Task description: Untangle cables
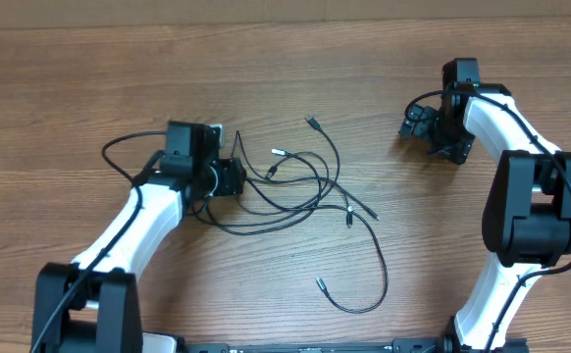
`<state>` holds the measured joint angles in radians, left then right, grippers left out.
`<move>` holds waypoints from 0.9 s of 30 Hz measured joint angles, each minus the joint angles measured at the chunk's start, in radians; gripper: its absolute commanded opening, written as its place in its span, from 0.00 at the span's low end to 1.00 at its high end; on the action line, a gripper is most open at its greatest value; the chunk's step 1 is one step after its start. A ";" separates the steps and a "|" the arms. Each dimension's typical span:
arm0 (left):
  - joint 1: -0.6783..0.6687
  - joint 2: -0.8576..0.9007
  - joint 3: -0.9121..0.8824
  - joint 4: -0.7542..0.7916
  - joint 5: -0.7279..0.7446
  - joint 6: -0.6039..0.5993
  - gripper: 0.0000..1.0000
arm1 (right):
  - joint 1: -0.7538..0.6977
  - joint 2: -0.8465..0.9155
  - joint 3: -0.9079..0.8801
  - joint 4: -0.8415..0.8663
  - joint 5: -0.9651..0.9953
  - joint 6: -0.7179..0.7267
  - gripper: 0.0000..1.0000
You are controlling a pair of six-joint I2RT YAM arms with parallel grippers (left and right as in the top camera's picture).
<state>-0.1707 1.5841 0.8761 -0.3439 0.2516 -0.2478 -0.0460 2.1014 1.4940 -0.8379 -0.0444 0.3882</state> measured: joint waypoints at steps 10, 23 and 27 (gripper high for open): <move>-0.006 0.153 0.000 -0.025 0.010 -0.012 0.04 | 0.000 0.000 0.000 0.000 0.000 0.000 1.00; 0.056 0.046 0.237 -0.376 0.254 -0.011 0.04 | 0.000 0.000 0.000 0.000 0.000 0.001 1.00; 0.055 -0.005 0.281 -0.454 0.295 -0.012 0.04 | 0.000 0.000 0.000 0.000 0.000 0.000 1.00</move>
<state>-0.1162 1.5787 1.1572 -0.7982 0.5468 -0.2596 -0.0460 2.1014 1.4940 -0.8383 -0.0448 0.3885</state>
